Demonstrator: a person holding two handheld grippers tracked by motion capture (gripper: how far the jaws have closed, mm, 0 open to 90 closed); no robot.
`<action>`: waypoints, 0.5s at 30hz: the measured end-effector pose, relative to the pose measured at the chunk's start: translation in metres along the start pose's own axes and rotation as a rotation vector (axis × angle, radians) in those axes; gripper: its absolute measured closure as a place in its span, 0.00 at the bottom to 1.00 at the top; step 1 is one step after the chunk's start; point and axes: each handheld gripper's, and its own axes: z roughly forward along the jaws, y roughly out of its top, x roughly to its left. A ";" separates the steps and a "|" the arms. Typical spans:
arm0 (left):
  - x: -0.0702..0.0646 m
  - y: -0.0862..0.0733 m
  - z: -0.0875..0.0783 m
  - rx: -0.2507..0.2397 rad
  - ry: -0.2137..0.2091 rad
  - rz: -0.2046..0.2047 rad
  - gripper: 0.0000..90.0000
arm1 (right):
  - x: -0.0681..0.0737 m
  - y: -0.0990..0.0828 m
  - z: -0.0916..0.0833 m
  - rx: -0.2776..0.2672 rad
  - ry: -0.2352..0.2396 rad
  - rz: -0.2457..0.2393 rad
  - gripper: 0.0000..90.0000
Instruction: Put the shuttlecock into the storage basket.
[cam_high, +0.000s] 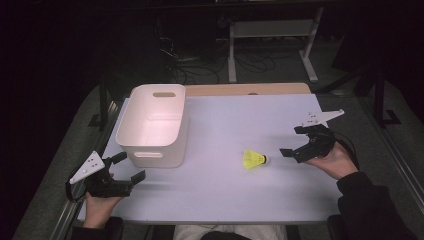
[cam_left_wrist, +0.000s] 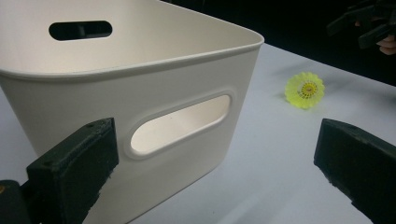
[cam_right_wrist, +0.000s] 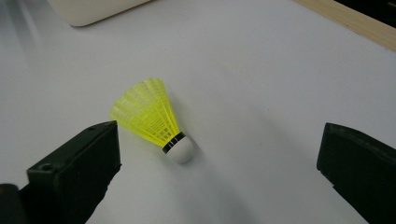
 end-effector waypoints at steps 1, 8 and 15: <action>0.000 0.000 0.000 0.000 0.000 0.000 0.00 | -0.001 0.001 0.000 0.003 0.002 -0.004 0.00; 0.000 0.000 0.000 0.000 -0.002 -0.001 0.00 | -0.004 0.011 0.003 0.020 0.007 -0.021 0.00; 0.000 0.000 0.000 0.000 -0.002 -0.001 0.00 | -0.007 0.019 0.008 0.043 0.019 -0.040 0.00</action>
